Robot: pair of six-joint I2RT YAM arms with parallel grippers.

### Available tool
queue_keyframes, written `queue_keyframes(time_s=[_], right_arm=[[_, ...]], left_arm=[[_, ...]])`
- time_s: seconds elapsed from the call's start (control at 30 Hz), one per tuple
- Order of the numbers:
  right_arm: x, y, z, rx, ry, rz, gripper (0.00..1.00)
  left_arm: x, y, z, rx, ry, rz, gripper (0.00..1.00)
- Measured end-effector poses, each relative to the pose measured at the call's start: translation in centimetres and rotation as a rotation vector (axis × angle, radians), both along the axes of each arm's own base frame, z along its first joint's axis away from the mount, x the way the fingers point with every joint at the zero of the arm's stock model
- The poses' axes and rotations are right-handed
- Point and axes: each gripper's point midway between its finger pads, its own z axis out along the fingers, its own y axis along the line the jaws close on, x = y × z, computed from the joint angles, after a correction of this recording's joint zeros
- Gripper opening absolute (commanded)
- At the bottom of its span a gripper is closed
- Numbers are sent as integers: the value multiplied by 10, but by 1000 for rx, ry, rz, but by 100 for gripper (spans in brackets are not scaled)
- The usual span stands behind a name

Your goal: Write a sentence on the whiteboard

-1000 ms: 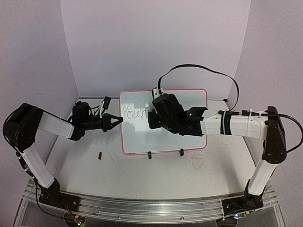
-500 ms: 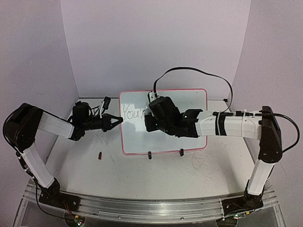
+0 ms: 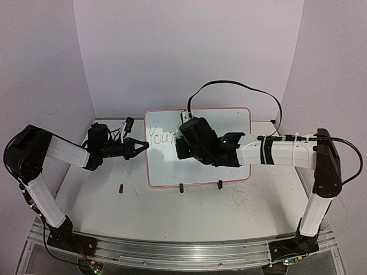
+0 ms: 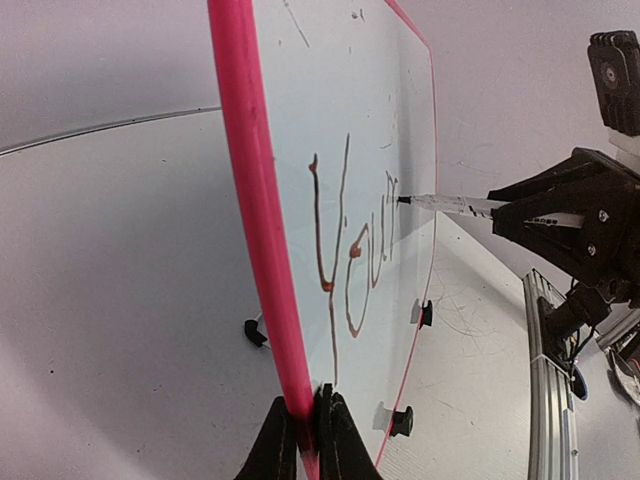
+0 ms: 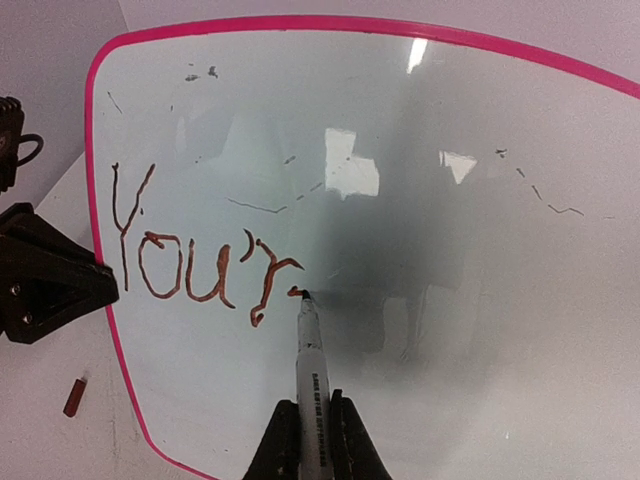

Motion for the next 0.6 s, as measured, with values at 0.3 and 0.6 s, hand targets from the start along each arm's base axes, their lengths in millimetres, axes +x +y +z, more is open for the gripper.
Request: queue_keyframes(time_s=[0.3,0.6], right_arm=[[3,-6,3,11,-13,-49,0],[3,-7,4,16,-18,-61,0]], left_arm=[[0,0,0,0,0,1,0],[0,0,0,0,0,0,0]])
